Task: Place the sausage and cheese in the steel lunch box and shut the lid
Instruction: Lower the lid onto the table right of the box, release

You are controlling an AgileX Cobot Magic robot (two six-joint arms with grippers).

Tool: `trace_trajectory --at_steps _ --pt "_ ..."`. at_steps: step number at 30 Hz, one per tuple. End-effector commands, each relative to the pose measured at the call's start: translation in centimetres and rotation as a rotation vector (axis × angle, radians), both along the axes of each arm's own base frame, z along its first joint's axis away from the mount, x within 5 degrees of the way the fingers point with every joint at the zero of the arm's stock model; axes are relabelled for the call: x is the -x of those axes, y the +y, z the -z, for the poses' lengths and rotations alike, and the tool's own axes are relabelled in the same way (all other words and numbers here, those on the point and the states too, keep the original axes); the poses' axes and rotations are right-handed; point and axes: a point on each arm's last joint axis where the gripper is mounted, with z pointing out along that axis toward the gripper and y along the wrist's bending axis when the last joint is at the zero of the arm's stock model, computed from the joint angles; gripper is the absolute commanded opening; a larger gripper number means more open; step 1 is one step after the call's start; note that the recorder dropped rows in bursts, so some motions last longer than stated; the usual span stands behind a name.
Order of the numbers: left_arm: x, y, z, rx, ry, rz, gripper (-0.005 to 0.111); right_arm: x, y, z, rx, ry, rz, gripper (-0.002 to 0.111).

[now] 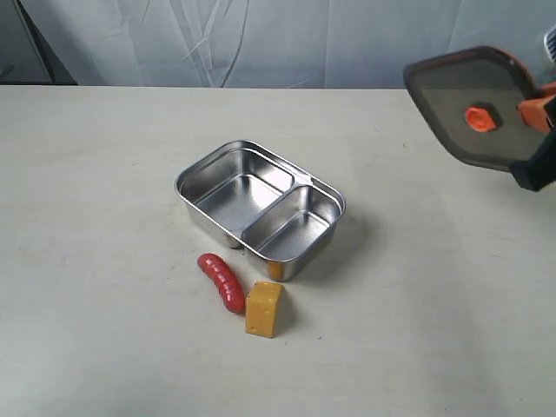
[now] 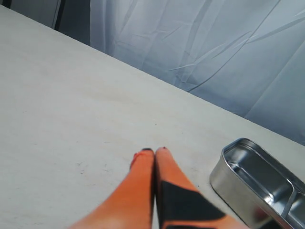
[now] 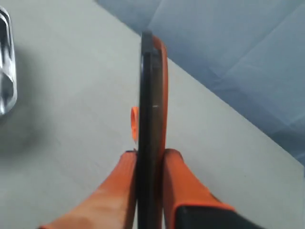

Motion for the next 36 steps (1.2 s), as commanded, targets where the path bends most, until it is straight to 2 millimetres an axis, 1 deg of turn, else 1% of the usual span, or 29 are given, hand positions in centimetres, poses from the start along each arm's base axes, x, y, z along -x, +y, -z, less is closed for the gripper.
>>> trace_trajectory --at_steps 1,3,4,6,9,11,13,16,19,25,29,30,32,35,36 --pt "0.0 0.0 0.1 -0.011 -0.007 0.005 0.000 0.1 -1.7 0.7 0.190 0.081 0.109 -0.001" --pt "0.0 0.0 0.1 -0.011 -0.007 0.005 0.000 0.2 -1.6 1.3 0.301 0.137 0.103 -0.001" --pt "0.0 0.0 0.1 -0.011 -0.007 0.005 0.000 0.3 -1.3 1.6 0.349 0.171 0.072 -0.001" --pt "0.0 0.0 0.1 -0.011 -0.007 0.005 0.000 0.8 -0.3 2.5 0.474 0.270 -0.044 -0.001" --pt "0.0 0.0 0.1 -0.011 -0.007 0.005 0.000 1.3 1.0 3.7 0.547 0.385 -0.127 -0.001" --pt "0.0 0.0 0.1 -0.011 -0.007 0.005 0.000 1.5 1.5 4.4 0.552 0.455 -0.121 -0.001" --pt "0.0 0.0 0.1 -0.011 -0.007 0.005 0.000 1.6 1.8 5.1 0.530 0.523 -0.076 -0.001" --pt "0.0 0.0 0.1 -0.011 -0.007 0.005 0.000 1.8 2.6 6.4 0.412 0.644 -0.002 -0.001" --pt "0.0 0.0 0.1 -0.011 -0.007 0.005 0.000 1.9 3.9 7.5 0.257 0.744 0.007 -0.001" --pt "0.0 0.0 0.1 -0.013 -0.007 0.004 0.000 1.6 6.1 9.1 0.018 0.866 0.036 -0.001" --pt "0.0 0.0 0.1 -0.013 -0.005 0.003 0.000 1.3 6.6 10.1 -0.029 0.925 0.058 -0.001" --pt "0.0 0.0 0.1 -0.013 -0.005 0.003 0.000 1.2 6.7 10.4 -0.033 0.940 0.074 0.001" --pt "0.0 0.0 0.1 -0.013 -0.005 0.003 0.000 1.1 6.8 10.7 -0.040 0.949 0.090 0.008" --pt "0.0 0.0 0.1 -0.013 -0.005 0.003 0.000 0.7 7.0 11.0 -0.063 0.936 0.095 0.031" --pt "0.0 0.0 0.1 -0.013 -0.005 0.003 0.000 0.6 7.1 11.0 -0.075 0.932 0.097 0.043"
